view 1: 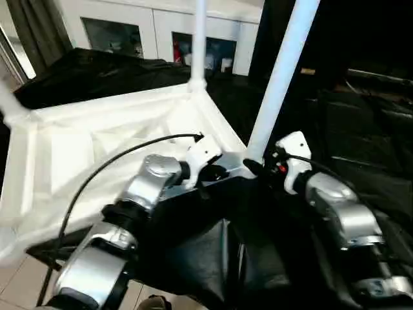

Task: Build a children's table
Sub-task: Rotate leg to tighten

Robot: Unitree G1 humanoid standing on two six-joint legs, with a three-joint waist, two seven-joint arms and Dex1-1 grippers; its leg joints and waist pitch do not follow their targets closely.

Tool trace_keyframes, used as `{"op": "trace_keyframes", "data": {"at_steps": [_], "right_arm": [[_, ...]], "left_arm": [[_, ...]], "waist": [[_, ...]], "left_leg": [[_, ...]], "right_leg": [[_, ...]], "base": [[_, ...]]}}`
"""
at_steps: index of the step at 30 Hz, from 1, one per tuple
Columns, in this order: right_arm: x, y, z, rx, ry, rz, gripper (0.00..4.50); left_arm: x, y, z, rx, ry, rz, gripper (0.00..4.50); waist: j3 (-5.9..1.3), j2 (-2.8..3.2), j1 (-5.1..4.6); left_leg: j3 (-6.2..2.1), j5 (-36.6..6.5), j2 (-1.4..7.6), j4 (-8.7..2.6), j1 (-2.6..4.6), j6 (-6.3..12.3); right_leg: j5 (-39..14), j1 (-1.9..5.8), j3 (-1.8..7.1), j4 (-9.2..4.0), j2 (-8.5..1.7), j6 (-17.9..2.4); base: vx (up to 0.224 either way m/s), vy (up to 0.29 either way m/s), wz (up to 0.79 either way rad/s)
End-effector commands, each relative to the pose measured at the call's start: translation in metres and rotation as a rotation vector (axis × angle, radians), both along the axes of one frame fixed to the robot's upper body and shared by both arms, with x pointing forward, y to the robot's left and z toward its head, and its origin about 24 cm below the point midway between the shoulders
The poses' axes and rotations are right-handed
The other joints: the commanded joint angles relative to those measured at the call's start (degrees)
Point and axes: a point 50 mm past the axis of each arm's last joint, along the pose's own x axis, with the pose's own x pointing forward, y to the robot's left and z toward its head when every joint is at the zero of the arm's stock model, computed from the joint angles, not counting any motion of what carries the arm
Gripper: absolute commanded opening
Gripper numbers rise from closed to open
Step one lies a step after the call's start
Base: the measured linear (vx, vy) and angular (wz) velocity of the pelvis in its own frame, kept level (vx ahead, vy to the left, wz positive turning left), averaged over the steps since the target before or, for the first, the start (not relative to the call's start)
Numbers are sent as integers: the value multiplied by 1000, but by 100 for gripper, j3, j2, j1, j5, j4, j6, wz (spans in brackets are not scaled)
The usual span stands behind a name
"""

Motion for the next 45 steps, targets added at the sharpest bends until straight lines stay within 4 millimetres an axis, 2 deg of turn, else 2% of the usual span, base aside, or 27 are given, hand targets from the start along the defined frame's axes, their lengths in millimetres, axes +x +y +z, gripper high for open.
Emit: {"op": "trace_keyframes", "data": {"at_steps": [1, 5, 8, 11, 15, 25, 30, 33, 37, 38, 39, 40, 41, 43, 44, 45], "right_arm": [[-6, 6, 5, 4, -2, 105, 318], [-14, -2, 7, -8, 33, 188, 318], [-14, -2, 8, -16, 34, 201, 318], [-14, -1, 8, -7, 38, 217, 318], [-17, 4, 8, 8, 52, 258, 318], [-19, 6, 6, 15, 63, 285, 230], [-22, 7, 4, 16, 71, 296, 197], [-23, 7, 1, 14, 78, 292, 195], [-17, 7, -7, 6, 69, 187, 191], [-11, 5, -12, 6, 59, 89, 191], [-6, 5, -16, 13, 55, 5, 191], [-2, 5, -19, 20, 54, -59, 191], [0, 6, -21, 23, 54, -112, 191], [7, 10, -29, 27, 56, -292, 191], [9, 12, -31, 27, 58, -335, 191], [11, 16, -34, 32, 70, -409, 191]], "left_arm": [[-6, -5, 7, -44, -15, -106, 0], [-20, 5, 11, -83, 41, -246, 0], [-23, 8, 10, -78, 48, -259, 0], [-26, 10, 8, -80, 58, -270, 0], [-29, 12, 8, -81, 64, -278, 0], [-29, 13, 10, -77, 63, -273, 0], [-30, 14, 10, -73, 66, -271, 0], [-28, 14, 9, -68, 62, -255, 0], [-16, 13, 7, -43, 19, -123, 0], [-8, 12, 6, -24, -9, -32, 0], [-2, 11, 6, -11, -31, 32, 0], [3, 9, 6, -6, -43, 81, 0], [6, 8, 7, -2, -51, 121, 0], [15, 0, 8, 5, -68, 240, 0], [17, -2, 8, 7, -71, 263, 0], [19, -8, 8, 10, -76, 290, 0]], "waist": [[-360, -44, 27], [-353, -31, 41], [-343, -11, 71], [-342, -22, 93], [-353, -41, 92], [-360, -26, 98], [-363, -21, 93], [-365, -25, 95], [-353, -24, 87], [-354, -39, 79], [-343, -33, 69], [-347, -36, 55], [-358, -55, 54], [-351, -39, 41], [-362, -51, 30], [-365, -59, 33]], "left_leg": [[-83, -1480, 192, -312, 103, 390], [-83, -1485, 218, -322, 116, 389], [-69, -1609, 223, -329, 133, 343], [-70, -1676, 223, -339, 142, 253], [-69, -1574, 219, -331, 128, 274], [-65, -1484, 209, -319, 125, 290], [-66, -1453, 208, -317, 123, 292], [-64, -1435, 205, -313, 124, 304], [-58, -1527, 198, -318, 136, 233], [-68, -1564, 197, -322, 130, 201], [-64, -1618, 192, -327, 124, 178], [-66, -1751, 179, -324, 151, 96], [-88, -1731, 182, -337, 138, 51], [-79, -1721, 181, -338, 149, 24], [-96, -1694, 173, -347, 128, -7], [-88, -1666, 169, -342, 132, 5]], "right_leg": [[-1105, 258, 193, -468, -286, -1195], [-1074, 252, 200, -447, -295, -1288], [-1190, 218, 206, -458, -287, -1307], [-1341, 216, 210, -467, -296, -1250], [-1233, 227, 213, -455, -299, -1224], [-1160, 228, 210, -444, -293, -1221], [-1076, 233, 210, -434, -287, -1232], [-1075, 233, 207, -433, -285, -1238], [-1271, 207, 209, -461, -286, -1195], [-1360, 217, 205, -463, -291, -1172], [-1459, 194, 208, -479, -295, -1156], [-1674, 174, 205, -500, -298, -1120], [-1755, 218, 194, -497, -303, -1057], [-1724, 171, 212, -504, -293, -1033], [-1705, 204, 196, -493, -295, -1010], [-1670, 205, 198, -500, -292, -996]], "base": [[0, 0, 0], [0, 0, 0], [0, 0, 0], [0, 0, 0], [0, 0, 0], [0, 0, 0], [0, 0, 0], [0, 0, 0], [0, 0, 0], [0, 0, 0], [0, 0, 0], [0, 0, 0], [0, 0, 0], [0, 0, 0], [0, 0, 0], [0, 0, 0]]}}
